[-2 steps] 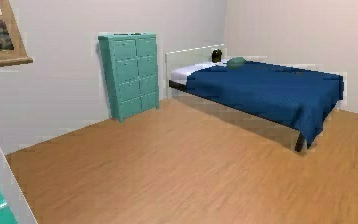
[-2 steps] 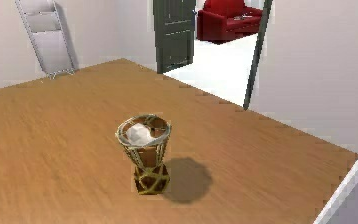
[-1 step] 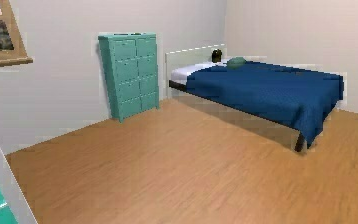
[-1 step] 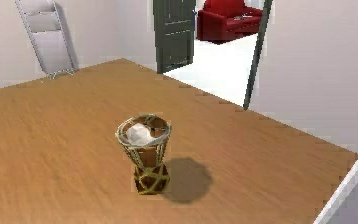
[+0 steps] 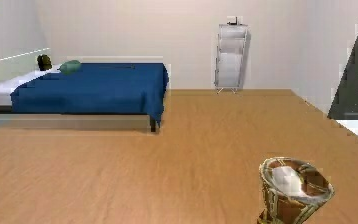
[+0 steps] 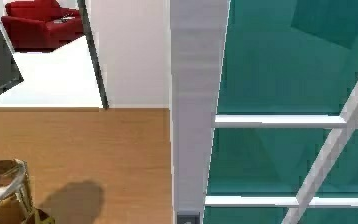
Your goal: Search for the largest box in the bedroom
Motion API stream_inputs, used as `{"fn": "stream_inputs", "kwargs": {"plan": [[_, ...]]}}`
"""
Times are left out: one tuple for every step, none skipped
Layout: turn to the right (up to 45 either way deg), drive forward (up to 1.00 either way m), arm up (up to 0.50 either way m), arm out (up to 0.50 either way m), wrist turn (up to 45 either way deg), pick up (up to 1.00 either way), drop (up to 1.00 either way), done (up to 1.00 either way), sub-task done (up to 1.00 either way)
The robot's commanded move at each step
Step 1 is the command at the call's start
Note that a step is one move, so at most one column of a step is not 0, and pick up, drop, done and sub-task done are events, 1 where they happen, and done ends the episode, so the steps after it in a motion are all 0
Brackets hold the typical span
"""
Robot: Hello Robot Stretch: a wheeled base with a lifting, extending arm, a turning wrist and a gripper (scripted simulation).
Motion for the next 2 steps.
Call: {"fn": "stream_inputs", "kwargs": {"plan": [[-45.0,0.0,0.0,0.0,0.0,0.0,0.0,0.0,0.0],[-42.0,0.0,0.0,0.0,0.0,0.0,0.0,0.0,0.0]]}}
